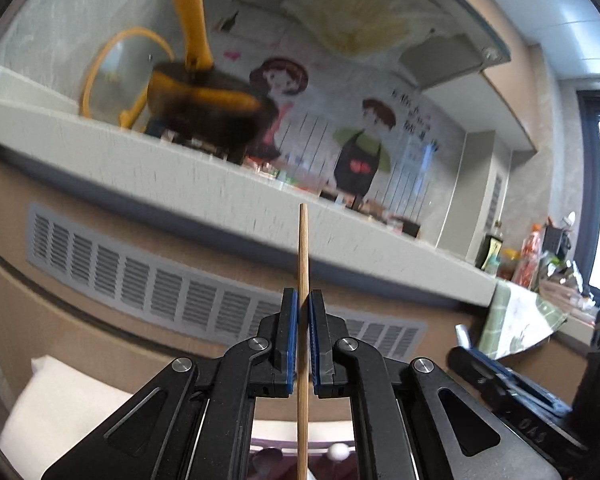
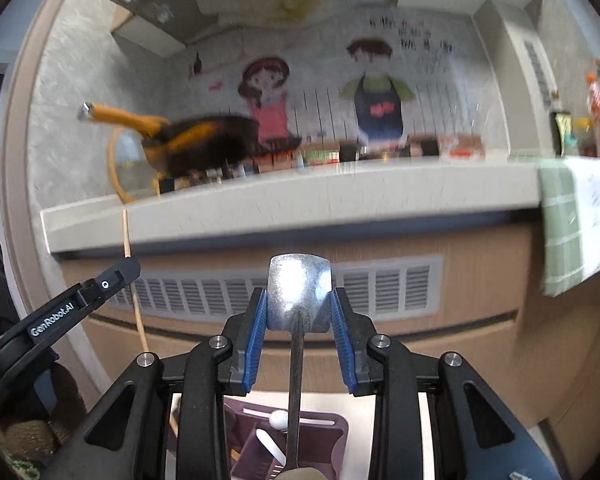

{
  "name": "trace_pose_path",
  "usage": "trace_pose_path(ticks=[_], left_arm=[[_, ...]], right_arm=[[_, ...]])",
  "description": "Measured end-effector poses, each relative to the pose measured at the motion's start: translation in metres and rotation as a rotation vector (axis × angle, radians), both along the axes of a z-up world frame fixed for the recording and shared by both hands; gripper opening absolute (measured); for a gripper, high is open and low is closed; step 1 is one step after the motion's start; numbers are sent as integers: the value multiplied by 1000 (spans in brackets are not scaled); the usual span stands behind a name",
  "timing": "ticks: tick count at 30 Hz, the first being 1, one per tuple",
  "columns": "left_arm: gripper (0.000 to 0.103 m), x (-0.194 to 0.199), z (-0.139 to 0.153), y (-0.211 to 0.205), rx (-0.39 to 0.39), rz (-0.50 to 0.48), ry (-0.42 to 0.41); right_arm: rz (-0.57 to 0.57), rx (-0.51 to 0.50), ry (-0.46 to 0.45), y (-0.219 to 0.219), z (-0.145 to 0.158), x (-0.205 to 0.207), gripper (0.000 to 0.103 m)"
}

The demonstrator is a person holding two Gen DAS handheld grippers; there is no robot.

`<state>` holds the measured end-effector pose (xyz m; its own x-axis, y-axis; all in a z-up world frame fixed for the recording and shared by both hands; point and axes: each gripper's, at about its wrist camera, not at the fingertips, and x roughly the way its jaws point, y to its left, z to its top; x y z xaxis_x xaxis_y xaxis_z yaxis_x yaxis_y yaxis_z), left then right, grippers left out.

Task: Organize utensils
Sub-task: 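Carry the spatula and chopstick up over the maroon holder with both tools, then lower spatula and chopstick into the holder and open both tools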

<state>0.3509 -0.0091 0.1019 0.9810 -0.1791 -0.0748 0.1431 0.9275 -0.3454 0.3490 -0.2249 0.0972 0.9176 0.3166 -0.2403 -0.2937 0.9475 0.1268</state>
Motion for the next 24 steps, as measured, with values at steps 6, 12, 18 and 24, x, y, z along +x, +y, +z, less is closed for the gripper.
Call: trace_pose_path(ticks=[6,12,18,24], left_arm=[[6,16,-26,-9,16,-29,52],[6,10,-50,-9,10,-69,125],[8,3,-74,-11,0,-111,240],[25,-21,-71,1,-36,-149,281]], right_arm=[[-4,-27,26,7,-30,29,29],[0,-35,67,7,-53,33,29],[26,-90,157,10,-79,28,30],[89,-70,276,-1,-87,6,31]])
